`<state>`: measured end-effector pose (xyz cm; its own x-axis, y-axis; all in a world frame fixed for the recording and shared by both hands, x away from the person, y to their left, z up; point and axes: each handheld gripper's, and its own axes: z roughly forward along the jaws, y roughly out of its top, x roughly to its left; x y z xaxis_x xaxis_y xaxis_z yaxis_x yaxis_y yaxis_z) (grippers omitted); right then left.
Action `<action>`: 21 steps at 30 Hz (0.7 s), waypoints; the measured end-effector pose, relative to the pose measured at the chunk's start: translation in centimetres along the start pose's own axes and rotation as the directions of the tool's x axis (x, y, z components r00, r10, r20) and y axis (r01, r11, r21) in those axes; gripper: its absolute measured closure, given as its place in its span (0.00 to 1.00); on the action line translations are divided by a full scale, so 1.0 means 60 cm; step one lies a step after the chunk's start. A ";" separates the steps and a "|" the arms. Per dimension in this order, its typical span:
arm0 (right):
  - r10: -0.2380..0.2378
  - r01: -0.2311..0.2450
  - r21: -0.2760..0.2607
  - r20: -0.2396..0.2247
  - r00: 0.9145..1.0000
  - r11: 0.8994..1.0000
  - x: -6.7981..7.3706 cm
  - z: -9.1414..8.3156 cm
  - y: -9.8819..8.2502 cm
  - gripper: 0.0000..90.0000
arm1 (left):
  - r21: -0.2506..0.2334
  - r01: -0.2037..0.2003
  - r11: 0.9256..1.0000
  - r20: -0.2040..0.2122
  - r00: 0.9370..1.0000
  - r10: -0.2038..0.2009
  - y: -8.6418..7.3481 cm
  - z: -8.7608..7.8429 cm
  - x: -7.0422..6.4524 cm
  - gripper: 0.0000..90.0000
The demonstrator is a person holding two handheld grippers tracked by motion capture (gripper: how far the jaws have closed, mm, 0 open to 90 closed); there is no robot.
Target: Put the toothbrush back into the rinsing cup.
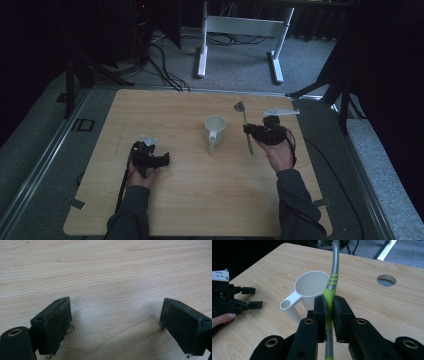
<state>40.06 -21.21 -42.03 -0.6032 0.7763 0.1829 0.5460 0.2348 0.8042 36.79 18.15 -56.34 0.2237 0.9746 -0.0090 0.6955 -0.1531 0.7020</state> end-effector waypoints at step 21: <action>0.006 -0.008 -0.035 -0.037 0.999 0.999 0.010 0.011 0.010 0.91 | 0.000 0.000 1.000 0.000 1.000 0.000 0.000 0.000 0.000 0.12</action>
<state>40.43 -20.24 -41.82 -0.6208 0.7557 0.2087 0.5300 0.2084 0.8220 36.79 18.16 -56.34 0.2237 0.9746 -0.0089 0.6955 -0.1533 0.7020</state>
